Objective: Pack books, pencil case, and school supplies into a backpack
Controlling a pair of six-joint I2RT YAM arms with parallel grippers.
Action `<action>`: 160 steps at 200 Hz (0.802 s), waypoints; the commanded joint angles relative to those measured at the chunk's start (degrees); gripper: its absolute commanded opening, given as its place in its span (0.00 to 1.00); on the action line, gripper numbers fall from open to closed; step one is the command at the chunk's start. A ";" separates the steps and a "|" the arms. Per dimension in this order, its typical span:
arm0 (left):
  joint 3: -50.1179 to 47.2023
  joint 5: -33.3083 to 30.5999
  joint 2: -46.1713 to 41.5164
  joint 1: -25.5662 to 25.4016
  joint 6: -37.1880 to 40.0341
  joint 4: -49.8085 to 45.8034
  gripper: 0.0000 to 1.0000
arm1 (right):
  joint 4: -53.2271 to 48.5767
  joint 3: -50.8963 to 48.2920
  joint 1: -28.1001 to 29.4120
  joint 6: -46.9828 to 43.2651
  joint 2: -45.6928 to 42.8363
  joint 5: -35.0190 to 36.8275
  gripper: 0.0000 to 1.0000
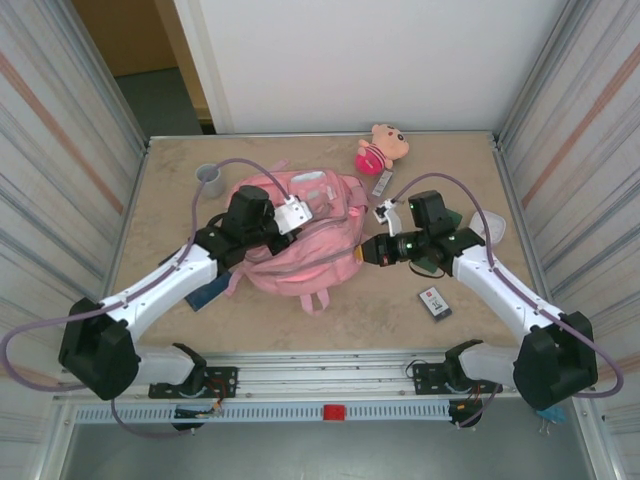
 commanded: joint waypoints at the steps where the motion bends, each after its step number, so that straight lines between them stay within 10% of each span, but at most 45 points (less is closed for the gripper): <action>1: 1.84 -9.35 2.51 0.02 -4.01 4.87 0.00 | -3.14 2.81 4.20 4.12 -1.71 -0.13 0.00; 75: 2.43 -0.24 5.02 -0.50 -8.29 10.02 0.00 | 16.16 -2.00 15.74 22.85 -0.92 6.17 0.06; 160: -3.81 24.17 -0.95 6.35 -4.79 14.37 0.00 | 26.29 -13.59 5.36 38.60 -9.75 4.27 0.70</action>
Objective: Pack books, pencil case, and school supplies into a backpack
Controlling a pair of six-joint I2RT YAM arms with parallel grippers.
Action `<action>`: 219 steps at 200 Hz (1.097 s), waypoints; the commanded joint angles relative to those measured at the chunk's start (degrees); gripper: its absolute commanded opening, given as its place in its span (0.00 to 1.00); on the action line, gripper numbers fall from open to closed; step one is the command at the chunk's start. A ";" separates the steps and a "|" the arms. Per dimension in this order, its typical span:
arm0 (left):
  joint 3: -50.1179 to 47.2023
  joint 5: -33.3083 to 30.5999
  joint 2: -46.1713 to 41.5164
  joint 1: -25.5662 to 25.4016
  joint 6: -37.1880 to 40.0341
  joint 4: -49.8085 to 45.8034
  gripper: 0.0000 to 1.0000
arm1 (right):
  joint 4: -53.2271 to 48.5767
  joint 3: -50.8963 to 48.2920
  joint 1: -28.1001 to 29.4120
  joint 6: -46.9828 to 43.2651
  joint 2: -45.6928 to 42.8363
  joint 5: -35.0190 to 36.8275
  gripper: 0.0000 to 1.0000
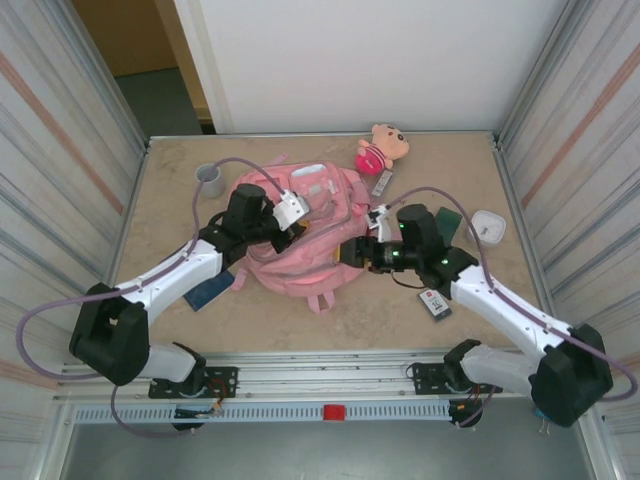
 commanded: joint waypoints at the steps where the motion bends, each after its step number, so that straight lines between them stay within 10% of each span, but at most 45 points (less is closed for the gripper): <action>1: -0.58 9.91 -4.60 1.75 1.55 5.82 0.00 | 8.32 -5.51 -2.71 10.10 -2.48 -2.29 0.70; 153: 0.69 25.23 -5.64 3.25 9.71 -1.47 0.00 | 36.70 -9.70 -0.13 32.54 8.34 9.15 0.77; 181: 2.01 24.17 -4.27 3.07 10.84 -2.73 0.00 | 40.19 -9.46 2.62 33.79 9.98 12.33 0.44; 219: 5.42 2.90 -0.18 1.37 7.10 -1.34 0.03 | 40.30 -10.60 8.36 34.58 8.18 21.41 0.04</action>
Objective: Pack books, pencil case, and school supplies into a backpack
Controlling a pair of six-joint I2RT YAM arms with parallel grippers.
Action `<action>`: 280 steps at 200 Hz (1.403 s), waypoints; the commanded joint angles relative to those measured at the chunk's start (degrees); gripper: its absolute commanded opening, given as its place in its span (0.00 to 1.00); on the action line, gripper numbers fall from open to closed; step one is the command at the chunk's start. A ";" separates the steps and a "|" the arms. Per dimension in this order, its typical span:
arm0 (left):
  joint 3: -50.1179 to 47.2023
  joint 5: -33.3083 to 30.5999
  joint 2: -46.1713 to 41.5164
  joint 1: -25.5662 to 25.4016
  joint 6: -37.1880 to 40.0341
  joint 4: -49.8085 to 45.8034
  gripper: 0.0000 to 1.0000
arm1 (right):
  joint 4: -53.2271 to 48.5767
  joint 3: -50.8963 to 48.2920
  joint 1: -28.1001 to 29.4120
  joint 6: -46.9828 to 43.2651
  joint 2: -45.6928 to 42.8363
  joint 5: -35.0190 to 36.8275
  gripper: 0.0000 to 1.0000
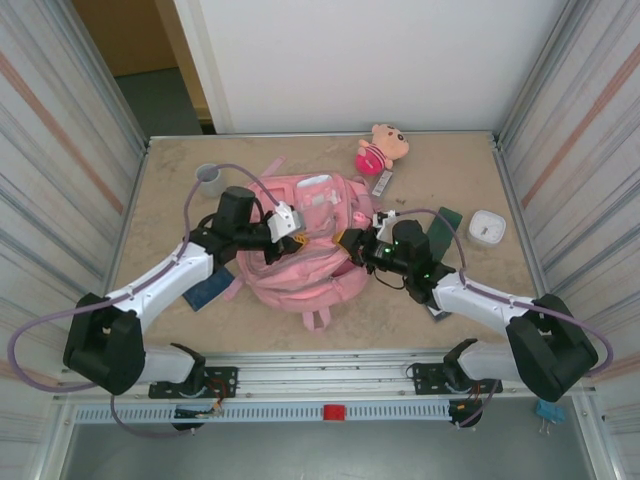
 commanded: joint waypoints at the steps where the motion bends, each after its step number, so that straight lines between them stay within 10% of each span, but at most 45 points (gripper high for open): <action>1: 5.53 -11.50 2.14 -0.57 -1.47 6.13 0.03 | 3.52 0.67 4.11 0.74 -1.54 6.10 0.04; 72: 9.30 -28.27 -6.92 -3.48 -21.18 -6.75 0.46 | -0.97 4.52 10.27 0.34 -1.69 20.60 0.00; 143: 7.34 -59.60 -15.82 -29.65 -59.74 -26.14 0.48 | -2.86 8.38 11.98 -0.05 0.84 21.89 0.01; 202: 9.31 -61.72 -4.91 -37.34 -76.28 -29.55 0.50 | -2.22 10.75 12.44 -0.20 2.68 20.51 0.01; 280: 10.09 -59.28 0.38 -36.96 -78.43 -28.33 0.52 | -1.65 12.08 12.77 -0.31 3.30 19.89 0.01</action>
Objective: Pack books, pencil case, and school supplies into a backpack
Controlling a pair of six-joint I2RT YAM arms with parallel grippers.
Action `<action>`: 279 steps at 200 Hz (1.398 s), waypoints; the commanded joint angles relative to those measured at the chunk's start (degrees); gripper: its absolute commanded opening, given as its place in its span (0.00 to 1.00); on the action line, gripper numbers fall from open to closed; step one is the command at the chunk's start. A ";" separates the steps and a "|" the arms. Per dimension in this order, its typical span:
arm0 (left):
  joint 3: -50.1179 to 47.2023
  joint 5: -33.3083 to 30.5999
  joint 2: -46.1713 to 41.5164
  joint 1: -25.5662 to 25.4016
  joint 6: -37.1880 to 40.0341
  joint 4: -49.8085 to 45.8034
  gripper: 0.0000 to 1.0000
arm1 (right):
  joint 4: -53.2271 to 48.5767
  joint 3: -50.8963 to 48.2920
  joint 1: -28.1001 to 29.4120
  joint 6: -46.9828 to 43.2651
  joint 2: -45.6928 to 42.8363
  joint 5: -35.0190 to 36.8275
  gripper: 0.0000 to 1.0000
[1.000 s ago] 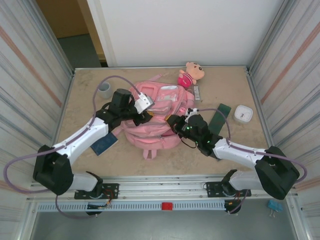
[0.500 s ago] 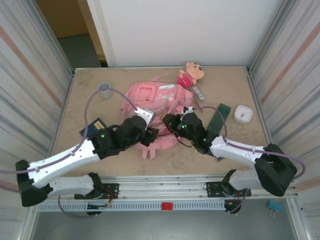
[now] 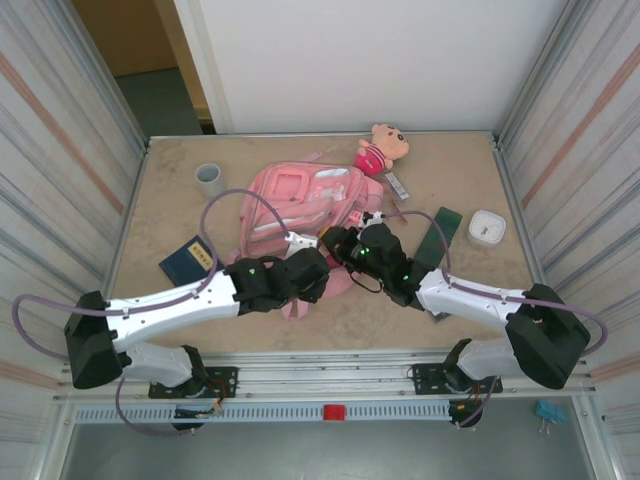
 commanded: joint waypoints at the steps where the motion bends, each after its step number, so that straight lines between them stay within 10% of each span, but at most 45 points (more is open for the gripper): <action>1: 2.01 -0.99 1.51 0.31 -2.17 0.18 0.52 | 5.06 4.13 0.90 -1.60 -0.10 -1.92 0.01; 75: 5.42 -0.06 6.72 3.29 -6.90 -3.52 0.42 | 5.09 5.03 1.06 -1.49 -0.50 -2.77 0.02; 166: 1.90 0.30 2.47 3.90 -8.32 -3.36 0.01 | 3.09 5.15 -0.77 -2.50 -1.21 -4.15 0.02; 252: -7.03 -1.28 -13.03 7.40 -0.24 -7.17 0.00 | -2.55 3.80 -13.25 -4.82 -4.22 -18.60 0.03; 266: -9.38 1.60 -15.77 8.99 3.27 -1.53 0.00 | -2.61 3.79 -14.04 -4.67 -4.18 -20.45 0.11; 279: -10.87 4.39 -17.58 9.99 5.41 4.86 0.00 | -1.54 3.52 -12.99 -4.04 -3.90 -20.64 0.43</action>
